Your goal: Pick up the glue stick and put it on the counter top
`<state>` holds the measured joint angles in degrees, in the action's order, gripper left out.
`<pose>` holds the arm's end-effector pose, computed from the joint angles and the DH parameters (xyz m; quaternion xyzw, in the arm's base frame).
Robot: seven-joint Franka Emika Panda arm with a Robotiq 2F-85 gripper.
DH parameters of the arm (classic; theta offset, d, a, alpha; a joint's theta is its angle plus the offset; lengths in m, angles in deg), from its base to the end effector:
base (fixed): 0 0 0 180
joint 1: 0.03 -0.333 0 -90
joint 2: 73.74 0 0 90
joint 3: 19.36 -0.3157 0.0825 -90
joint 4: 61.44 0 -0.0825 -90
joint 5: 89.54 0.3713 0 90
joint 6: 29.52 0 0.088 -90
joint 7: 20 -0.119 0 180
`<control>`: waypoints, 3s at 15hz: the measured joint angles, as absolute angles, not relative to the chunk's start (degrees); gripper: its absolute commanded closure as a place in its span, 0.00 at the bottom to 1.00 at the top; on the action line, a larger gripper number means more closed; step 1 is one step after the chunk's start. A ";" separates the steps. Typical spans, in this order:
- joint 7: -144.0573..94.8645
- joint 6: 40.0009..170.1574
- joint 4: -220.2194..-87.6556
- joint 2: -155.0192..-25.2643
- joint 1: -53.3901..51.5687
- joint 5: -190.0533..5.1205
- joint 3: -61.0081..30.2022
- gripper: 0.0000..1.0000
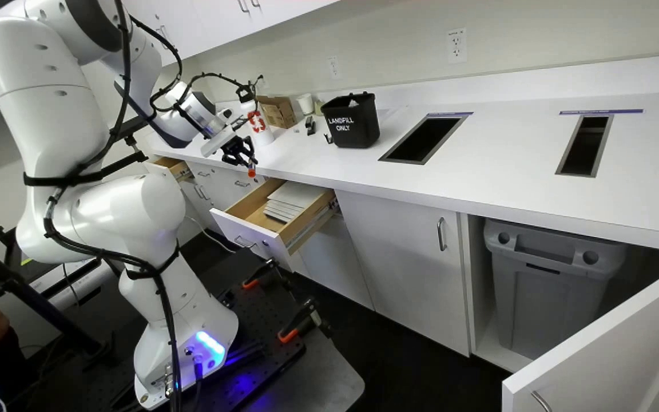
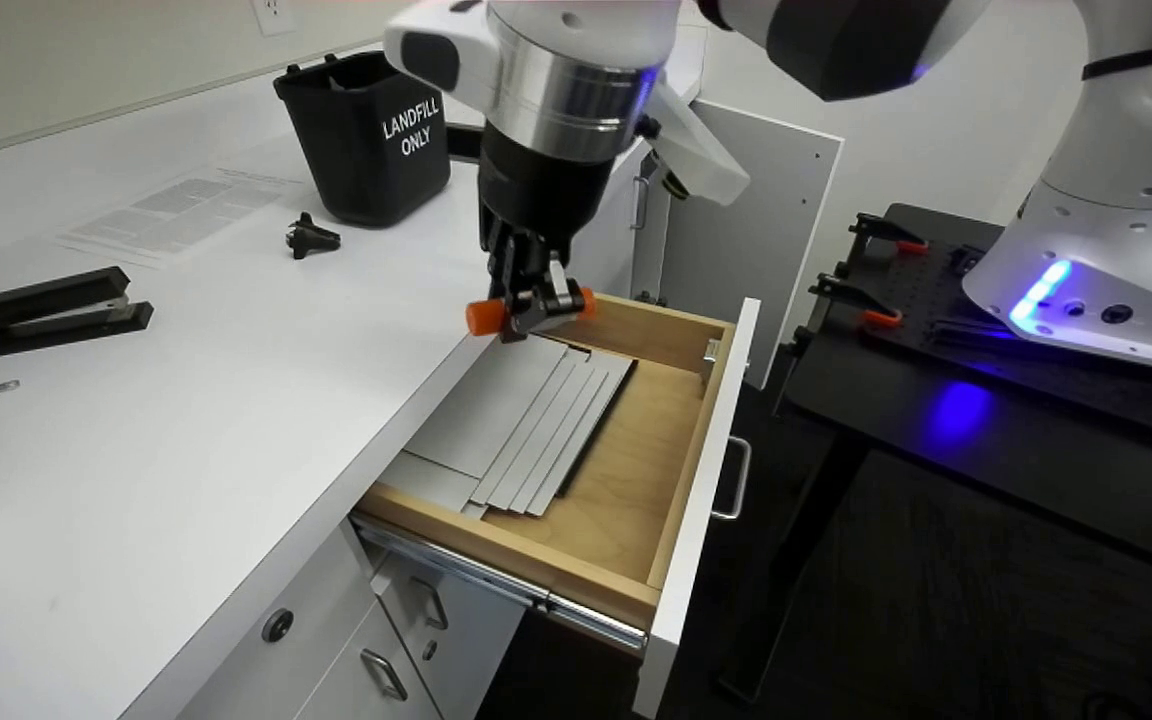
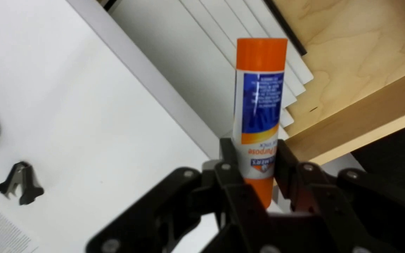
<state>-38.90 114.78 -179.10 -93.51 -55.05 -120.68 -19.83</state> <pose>0.3379 0.4931 0.2767 0.8480 0.4993 0.1478 0.0989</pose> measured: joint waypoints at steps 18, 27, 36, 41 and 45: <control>-24.58 93.64 -151.49 -102.47 -43.92 -113.84 -26.60 0.92; -17.16 93.94 -137.41 -116.81 -37.68 -110.84 -27.91 0.92; -17.65 96.30 -126.79 -127.20 -39.00 -110.82 -27.84 0.42; -18.00 96.29 -123.66 -128.72 -39.26 -110.82 -27.84 0.06; -18.14 95.58 -121.42 -127.42 -39.88 -110.83 -27.86 0.00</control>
